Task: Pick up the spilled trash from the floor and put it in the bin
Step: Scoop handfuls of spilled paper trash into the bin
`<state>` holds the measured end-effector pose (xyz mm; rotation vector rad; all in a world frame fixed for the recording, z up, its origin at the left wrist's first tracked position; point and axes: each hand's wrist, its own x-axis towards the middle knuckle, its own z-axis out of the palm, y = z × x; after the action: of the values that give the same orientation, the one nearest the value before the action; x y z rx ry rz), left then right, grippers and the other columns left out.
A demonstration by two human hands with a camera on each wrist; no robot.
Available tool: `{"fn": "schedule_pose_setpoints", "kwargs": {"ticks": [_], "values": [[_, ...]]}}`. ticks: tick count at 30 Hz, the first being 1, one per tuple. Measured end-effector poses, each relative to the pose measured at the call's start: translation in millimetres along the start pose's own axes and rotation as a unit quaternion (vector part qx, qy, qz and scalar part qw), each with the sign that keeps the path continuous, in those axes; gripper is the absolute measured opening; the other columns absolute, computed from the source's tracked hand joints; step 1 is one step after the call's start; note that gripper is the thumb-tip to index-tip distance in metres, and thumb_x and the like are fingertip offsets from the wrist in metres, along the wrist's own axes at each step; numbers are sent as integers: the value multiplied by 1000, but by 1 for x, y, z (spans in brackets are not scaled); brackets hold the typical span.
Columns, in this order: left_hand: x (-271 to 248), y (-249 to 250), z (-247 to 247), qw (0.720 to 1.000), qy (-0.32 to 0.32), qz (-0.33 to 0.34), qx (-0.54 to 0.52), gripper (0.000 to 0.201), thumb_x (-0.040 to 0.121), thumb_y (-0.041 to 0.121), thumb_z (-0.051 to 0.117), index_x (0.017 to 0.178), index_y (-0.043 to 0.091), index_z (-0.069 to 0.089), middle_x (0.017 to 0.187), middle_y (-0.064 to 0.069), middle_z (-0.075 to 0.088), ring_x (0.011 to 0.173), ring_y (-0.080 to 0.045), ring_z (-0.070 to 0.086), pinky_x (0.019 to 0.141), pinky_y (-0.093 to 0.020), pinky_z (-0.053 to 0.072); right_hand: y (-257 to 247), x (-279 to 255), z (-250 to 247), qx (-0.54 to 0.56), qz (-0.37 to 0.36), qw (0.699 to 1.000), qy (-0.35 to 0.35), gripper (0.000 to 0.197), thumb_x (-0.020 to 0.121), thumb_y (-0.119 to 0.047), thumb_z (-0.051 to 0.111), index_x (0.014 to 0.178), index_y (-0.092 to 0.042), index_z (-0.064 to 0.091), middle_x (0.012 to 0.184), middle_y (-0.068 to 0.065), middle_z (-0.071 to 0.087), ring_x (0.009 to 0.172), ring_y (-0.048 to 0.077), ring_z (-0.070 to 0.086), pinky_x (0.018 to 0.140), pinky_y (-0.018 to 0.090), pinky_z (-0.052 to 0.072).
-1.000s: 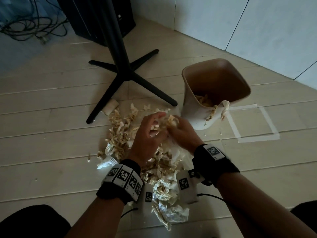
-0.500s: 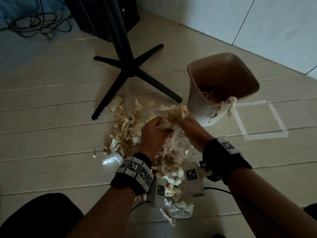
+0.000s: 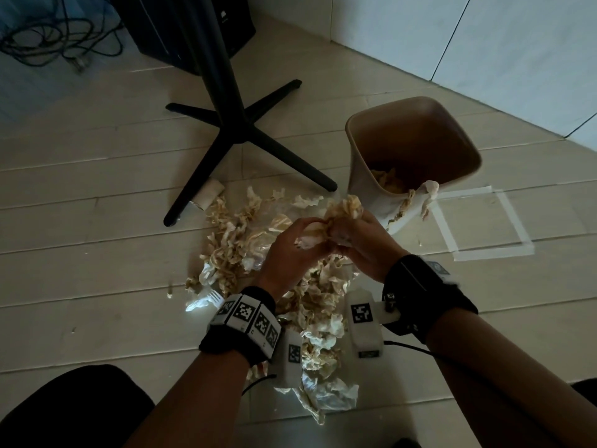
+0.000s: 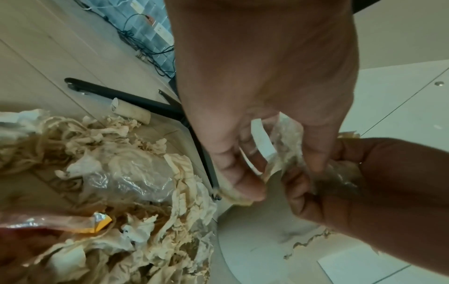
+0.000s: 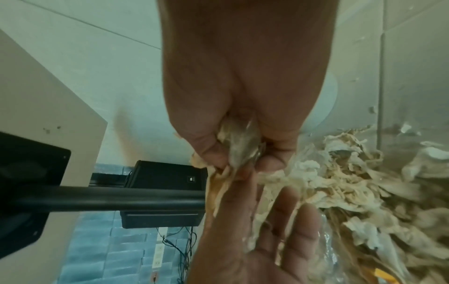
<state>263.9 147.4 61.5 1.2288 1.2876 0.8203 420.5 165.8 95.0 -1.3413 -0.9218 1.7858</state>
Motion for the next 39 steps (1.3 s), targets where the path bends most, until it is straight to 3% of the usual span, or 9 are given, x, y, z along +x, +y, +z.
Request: {"fn": "schedule_pose_setpoints", "kwargs": {"ticks": [3,7,12,15,20,26,31,35,39], "values": [[0,7,3,999,29,-7,-34,27,82,12,77,107,17,69,102,-14,68,71,-21,71,63,-33,58,4,0,4,-21,-39,998,46,12,78,4,50,83,-1,61,84,16,61,82,31,58,75,43,47],[2,15,6,998,45,-7,-50,25,76,8,81,99,12,72,91,-11,71,79,-23,72,68,-35,59,5,-3,10,-15,-76,993,86,17,73,1,51,69,-14,55,69,2,58,73,21,58,66,36,50],[2,20,9,998,9,3,-70,30,78,13,79,107,16,71,106,-9,71,101,-26,70,88,-42,59,0,1,4,-99,-116,983,106,19,82,-3,55,94,-16,62,87,5,68,84,22,68,73,40,58],[2,23,12,996,-7,0,-84,33,86,14,73,118,17,65,119,-3,66,100,-20,71,85,-36,60,-23,5,1,-179,-178,956,149,18,84,-5,59,95,-19,60,94,5,67,88,21,68,78,44,61],[-1,5,12,998,-1,-57,-38,23,90,22,68,113,20,66,110,1,70,86,-9,68,73,-29,58,-90,16,-28,-226,-253,906,254,18,86,-9,60,103,-15,62,95,0,70,82,6,68,67,26,59],[-8,-28,13,995,15,-97,-12,15,93,17,63,108,17,68,101,-6,72,77,-15,64,68,-29,56,-128,46,-83,-384,-126,860,311,52,82,-36,58,131,-22,45,130,13,48,119,36,52,98,52,49],[-9,-52,9,992,-9,-126,8,12,93,17,63,105,17,66,88,-1,67,68,-12,58,62,-30,50,-117,58,-94,-530,58,820,208,97,75,-51,68,153,-31,15,156,19,22,136,46,34,110,53,37],[-11,-67,10,987,-28,-145,61,14,93,15,62,106,18,64,91,1,66,76,-12,61,63,-30,52,-107,46,-90,-508,63,846,146,89,82,-55,67,155,-37,18,147,11,46,124,33,53,103,44,47],[-12,-78,10,981,-45,-150,111,23,93,17,64,115,15,63,107,5,64,103,-17,62,88,-37,55,-92,27,-87,-543,-26,819,181,68,92,-52,58,151,-32,33,145,9,49,128,29,50,100,37,42]]}}
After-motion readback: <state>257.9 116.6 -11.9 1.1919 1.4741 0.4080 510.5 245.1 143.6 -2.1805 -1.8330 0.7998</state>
